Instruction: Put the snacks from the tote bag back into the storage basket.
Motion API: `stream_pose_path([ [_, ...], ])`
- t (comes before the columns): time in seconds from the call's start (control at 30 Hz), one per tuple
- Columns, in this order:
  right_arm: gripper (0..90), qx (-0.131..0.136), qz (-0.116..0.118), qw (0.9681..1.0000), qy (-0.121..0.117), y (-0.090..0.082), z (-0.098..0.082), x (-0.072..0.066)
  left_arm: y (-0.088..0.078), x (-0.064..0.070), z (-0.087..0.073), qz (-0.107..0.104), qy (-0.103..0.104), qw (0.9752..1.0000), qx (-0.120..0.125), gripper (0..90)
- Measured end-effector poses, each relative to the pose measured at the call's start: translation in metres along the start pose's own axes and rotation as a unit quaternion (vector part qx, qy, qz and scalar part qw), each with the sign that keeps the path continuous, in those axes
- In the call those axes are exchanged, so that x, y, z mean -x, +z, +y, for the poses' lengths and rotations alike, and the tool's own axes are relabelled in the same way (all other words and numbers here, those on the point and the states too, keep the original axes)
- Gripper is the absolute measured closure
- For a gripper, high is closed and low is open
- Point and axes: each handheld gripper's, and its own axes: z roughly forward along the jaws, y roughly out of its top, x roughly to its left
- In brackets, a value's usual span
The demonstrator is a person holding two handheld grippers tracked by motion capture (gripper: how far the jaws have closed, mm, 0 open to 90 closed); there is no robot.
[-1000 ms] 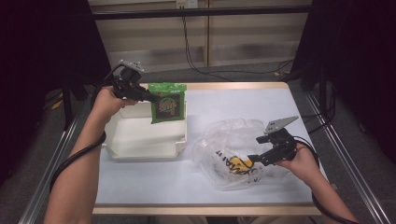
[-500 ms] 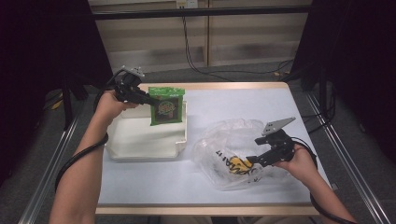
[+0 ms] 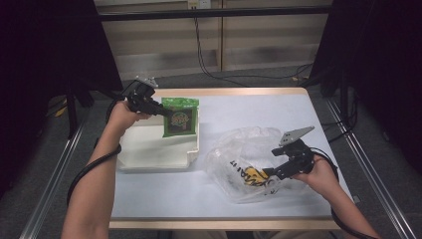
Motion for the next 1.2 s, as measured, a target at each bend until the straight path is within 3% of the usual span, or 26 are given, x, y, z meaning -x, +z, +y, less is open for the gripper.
stream_pose_path([
  [0.03,17.3,0.001,0.002,1.0000,0.001,0.000,0.000,0.000,0.002,0.001,-0.002,-0.002,-0.012,0.9999,0.012,75.1],
  [0.1,17.3,0.002,0.001,1.0000,0.000,0.000,0.000,-0.001,0.002,-0.002,-0.003,-0.001,-0.001,1.0000,0.007,75.1],
  [0.13,17.3,0.003,0.004,1.0000,-0.001,0.000,0.000,-0.001,0.004,0.000,-0.004,0.001,-0.017,0.9997,0.017,75.1],
  [0.23,17.3,0.000,0.006,1.0000,0.000,0.000,-0.002,-0.001,0.005,-0.003,-0.003,0.003,-0.007,0.9999,0.011,74.9],
  [0.27,17.3,-0.003,0.001,1.0000,-0.002,-0.001,-0.002,-0.001,0.007,-0.002,-0.004,0.003,-0.019,0.9996,0.019,74.9],
  [0.3,17.3,-0.003,0.001,1.0000,-0.001,-0.001,-0.002,-0.001,0.007,-0.004,-0.003,0.001,-0.007,0.9999,0.012,74.9],
  [0.6,17.3,0.000,0.003,1.0000,-0.002,-0.002,-0.003,-0.001,0.019,-0.007,-0.007,0.006,-0.011,0.9999,0.006,74.5],
  [0.7,17.3,-0.002,0.003,1.0000,-0.002,-0.002,-0.002,-0.002,0.018,-0.011,-0.010,0.017,0.004,0.9998,0.004,74.1],
  [0.73,17.3,-0.004,0.006,1.0000,-0.001,-0.002,-0.002,-0.003,0.020,-0.010,-0.011,0.023,-0.015,0.9995,0.016,74.0],
  [0.8,17.3,-0.005,0.005,1.0000,-0.003,-0.002,-0.002,-0.004,0.021,-0.011,-0.013,0.024,-0.006,0.9996,0.010,73.9],
  [0.9,17.3,-0.007,-0.001,1.0000,-0.005,-0.003,-0.002,-0.005,0.023,-0.013,-0.013,0.037,-0.016,0.9992,0.008,72.7],
  [0.97,17.3,-0.005,0.002,1.0000,-0.005,-0.003,-0.002,-0.005,0.024,-0.016,-0.014,0.052,-0.029,0.9981,0.016,64.1],
  [1.0,17.3,-0.004,0.002,1.0000,-0.005,-0.004,-0.002,-0.006,0.025,-0.016,-0.015,0.053,-0.042,0.9974,0.025,52.2],
  [1.07,17.3,-0.006,0.001,1.0000,-0.007,-0.004,-0.002,-0.006,0.025,-0.017,-0.016,0.059,-0.044,0.9970,0.026,51.7],
  [1.13,17.3,-0.005,0.001,1.0000,-0.007,-0.005,-0.002,-0.006,0.023,-0.017,-0.016,0.063,-0.049,0.9967,0.015,44.0],
  [1.2,17.3,-0.003,0.003,1.0000,-0.003,-0.005,-0.003,-0.006,0.021,-0.016,-0.017,0.079,-0.066,0.9946,0.014,37.2],
])
